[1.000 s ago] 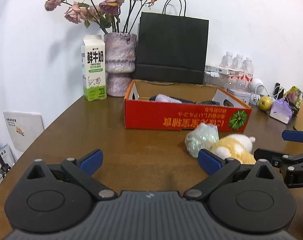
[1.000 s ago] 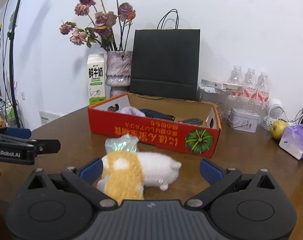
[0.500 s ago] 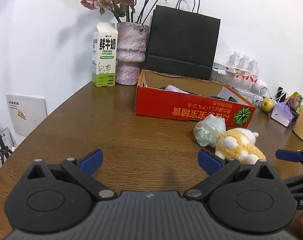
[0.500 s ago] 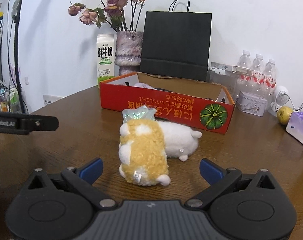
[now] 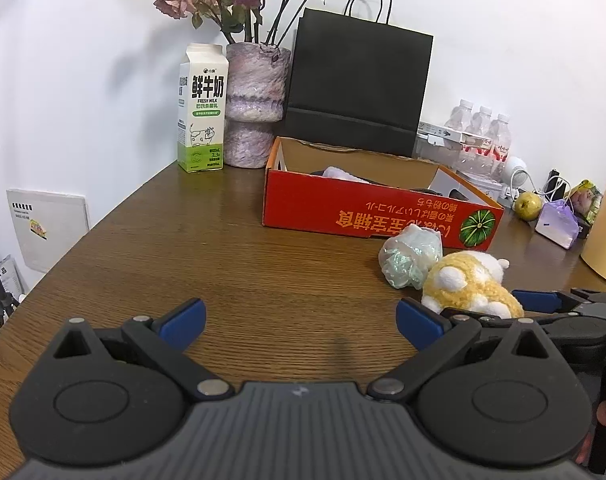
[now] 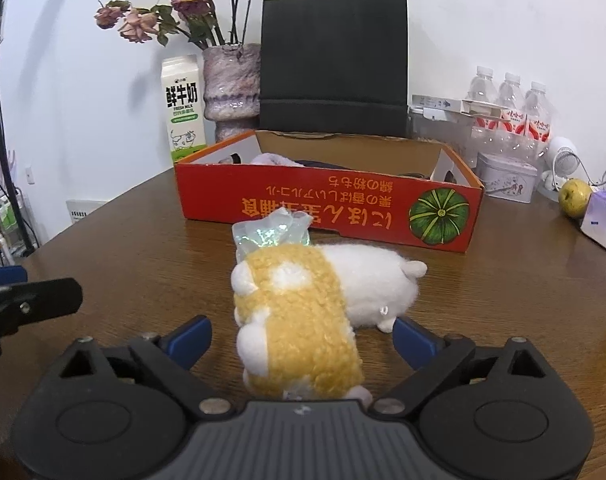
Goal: Organize objects
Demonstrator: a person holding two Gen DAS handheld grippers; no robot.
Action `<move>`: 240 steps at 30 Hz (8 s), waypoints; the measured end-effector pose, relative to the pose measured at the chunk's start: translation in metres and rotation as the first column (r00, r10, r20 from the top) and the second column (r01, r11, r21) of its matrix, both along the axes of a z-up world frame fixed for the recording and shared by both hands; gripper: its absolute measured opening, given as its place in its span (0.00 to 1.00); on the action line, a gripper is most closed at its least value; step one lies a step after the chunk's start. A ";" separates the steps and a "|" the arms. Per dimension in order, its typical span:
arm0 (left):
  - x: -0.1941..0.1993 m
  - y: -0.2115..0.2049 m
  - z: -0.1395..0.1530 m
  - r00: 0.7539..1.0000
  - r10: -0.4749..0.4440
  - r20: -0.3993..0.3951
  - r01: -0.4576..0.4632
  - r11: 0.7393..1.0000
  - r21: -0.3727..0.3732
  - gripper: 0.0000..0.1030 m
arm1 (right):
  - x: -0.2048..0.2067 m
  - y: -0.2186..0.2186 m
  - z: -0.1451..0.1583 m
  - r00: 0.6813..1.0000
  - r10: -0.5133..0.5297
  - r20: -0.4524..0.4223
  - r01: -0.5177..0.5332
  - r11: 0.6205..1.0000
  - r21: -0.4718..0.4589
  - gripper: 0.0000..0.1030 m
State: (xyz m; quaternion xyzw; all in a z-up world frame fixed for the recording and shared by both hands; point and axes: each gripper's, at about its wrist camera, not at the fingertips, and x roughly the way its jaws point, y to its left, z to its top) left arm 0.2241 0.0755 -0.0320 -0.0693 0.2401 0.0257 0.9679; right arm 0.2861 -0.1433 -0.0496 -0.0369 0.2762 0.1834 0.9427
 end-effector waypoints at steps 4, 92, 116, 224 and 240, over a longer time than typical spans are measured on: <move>0.000 0.000 0.000 1.000 0.000 0.000 0.000 1.000 -0.001 1.00 | 0.003 0.001 -0.001 1.000 0.005 -0.015 -0.005 1.000 0.014 0.73; 0.099 -0.103 0.007 1.000 0.016 -0.020 -0.015 1.000 0.026 0.45 | 0.009 -0.165 0.012 0.977 -0.153 0.146 0.142 0.986 0.084 0.47; 0.016 -0.065 0.009 0.998 0.042 0.043 -0.045 0.996 0.075 0.45 | -0.027 -0.097 0.019 0.979 -0.005 0.203 -0.002 0.999 0.035 0.47; 0.202 -0.016 0.066 0.992 0.027 0.122 -0.034 0.998 0.059 1.00 | 0.171 -0.027 0.069 0.979 -0.078 0.187 0.061 0.994 0.094 1.00; 0.102 -0.029 0.058 0.998 -0.013 0.061 0.008 0.997 0.079 1.00 | 0.070 -0.044 0.080 0.986 -0.017 0.163 0.004 0.997 0.080 1.00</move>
